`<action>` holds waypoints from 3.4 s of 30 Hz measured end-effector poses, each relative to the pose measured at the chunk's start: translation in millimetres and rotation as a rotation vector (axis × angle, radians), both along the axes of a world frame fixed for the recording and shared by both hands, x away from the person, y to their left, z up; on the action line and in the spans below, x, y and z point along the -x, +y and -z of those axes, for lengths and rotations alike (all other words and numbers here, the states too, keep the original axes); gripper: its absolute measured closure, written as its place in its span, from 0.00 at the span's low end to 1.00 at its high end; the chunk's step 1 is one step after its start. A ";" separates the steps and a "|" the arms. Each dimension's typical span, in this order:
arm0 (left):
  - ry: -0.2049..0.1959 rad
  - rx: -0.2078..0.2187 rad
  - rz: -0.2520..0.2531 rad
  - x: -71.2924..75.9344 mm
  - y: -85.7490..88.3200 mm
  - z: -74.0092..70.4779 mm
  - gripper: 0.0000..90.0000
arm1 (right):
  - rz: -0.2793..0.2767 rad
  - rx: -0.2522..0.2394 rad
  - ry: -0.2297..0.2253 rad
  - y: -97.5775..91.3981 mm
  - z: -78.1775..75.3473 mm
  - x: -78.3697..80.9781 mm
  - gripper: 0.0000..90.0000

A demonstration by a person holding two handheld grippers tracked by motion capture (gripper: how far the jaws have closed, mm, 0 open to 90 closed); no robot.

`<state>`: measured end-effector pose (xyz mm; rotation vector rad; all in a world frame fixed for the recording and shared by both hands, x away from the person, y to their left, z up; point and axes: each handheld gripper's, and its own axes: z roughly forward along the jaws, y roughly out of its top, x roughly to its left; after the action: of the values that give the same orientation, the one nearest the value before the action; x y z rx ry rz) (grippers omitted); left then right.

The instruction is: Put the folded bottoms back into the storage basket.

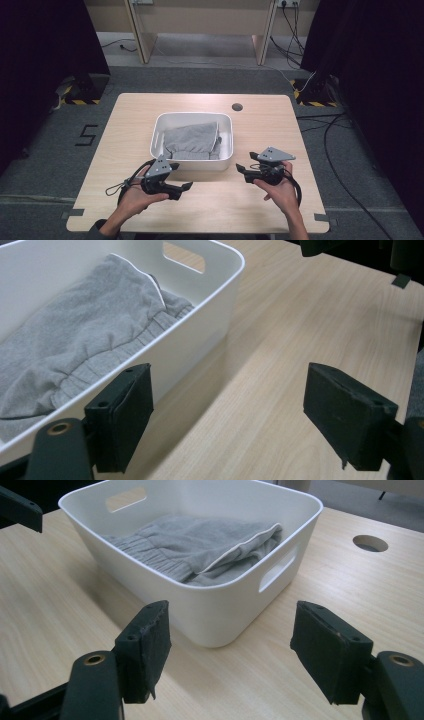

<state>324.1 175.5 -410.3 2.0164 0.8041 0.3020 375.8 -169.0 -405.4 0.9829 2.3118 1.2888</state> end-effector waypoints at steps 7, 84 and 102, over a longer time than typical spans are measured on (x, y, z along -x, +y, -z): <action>0.015 -0.004 0.019 6.0 -0.2 7.3 0.22 | 0.007 0.010 0.005 -1.7 2.9 8.3 0.36; 0.103 -0.120 -0.081 54.6 58.1 83.2 0.22 | 0.063 0.057 0.135 -45.2 74.1 83.6 0.28; 0.088 -0.105 -0.134 69.3 71.1 86.4 0.20 | 0.137 0.090 0.123 -60.8 82.0 104.1 0.26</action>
<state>254.7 246.5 -496.7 2.0892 0.9995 0.3394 271.7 -229.8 -487.4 1.1972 2.3235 1.0898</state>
